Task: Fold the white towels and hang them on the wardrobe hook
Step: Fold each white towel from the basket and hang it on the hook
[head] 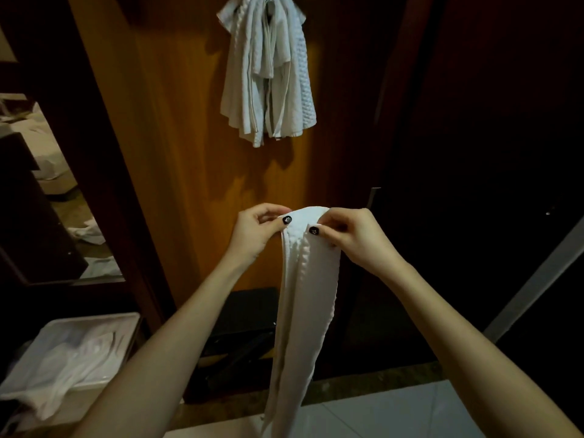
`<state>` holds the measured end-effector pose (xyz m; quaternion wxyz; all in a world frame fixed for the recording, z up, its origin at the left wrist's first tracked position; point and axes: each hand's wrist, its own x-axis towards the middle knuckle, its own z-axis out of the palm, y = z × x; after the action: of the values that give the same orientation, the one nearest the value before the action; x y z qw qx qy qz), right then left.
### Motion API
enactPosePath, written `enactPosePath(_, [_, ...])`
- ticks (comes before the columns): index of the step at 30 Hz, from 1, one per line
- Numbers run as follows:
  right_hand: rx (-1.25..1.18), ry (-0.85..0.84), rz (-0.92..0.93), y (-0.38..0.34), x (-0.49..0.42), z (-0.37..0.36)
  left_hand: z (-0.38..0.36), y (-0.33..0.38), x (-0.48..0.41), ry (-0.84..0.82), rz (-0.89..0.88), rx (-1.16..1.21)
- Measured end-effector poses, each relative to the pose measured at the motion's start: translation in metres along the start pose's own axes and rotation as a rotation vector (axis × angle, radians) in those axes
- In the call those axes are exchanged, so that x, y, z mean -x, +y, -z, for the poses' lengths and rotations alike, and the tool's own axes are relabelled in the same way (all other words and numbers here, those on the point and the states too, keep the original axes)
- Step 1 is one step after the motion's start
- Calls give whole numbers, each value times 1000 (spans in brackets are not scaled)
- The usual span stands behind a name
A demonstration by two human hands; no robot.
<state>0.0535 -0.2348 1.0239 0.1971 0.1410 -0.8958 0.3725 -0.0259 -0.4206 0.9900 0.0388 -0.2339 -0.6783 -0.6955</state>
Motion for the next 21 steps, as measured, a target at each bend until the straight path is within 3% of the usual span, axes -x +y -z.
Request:
enactPosePath(2, [125, 30, 80, -5, -5, 0, 1, 2, 0, -30, -17, 29])
enactPosePath(8, [138, 35, 184, -16, -16, -8, 8, 12, -1, -114, -42, 122])
enactPosePath(15, [101, 54, 182, -25, -24, -20, 18, 12, 2, -117, 72, 334])
enactPosePath(21, [84, 120, 111, -26, -27, -26, 19, 6, 10, -218, 26, 330])
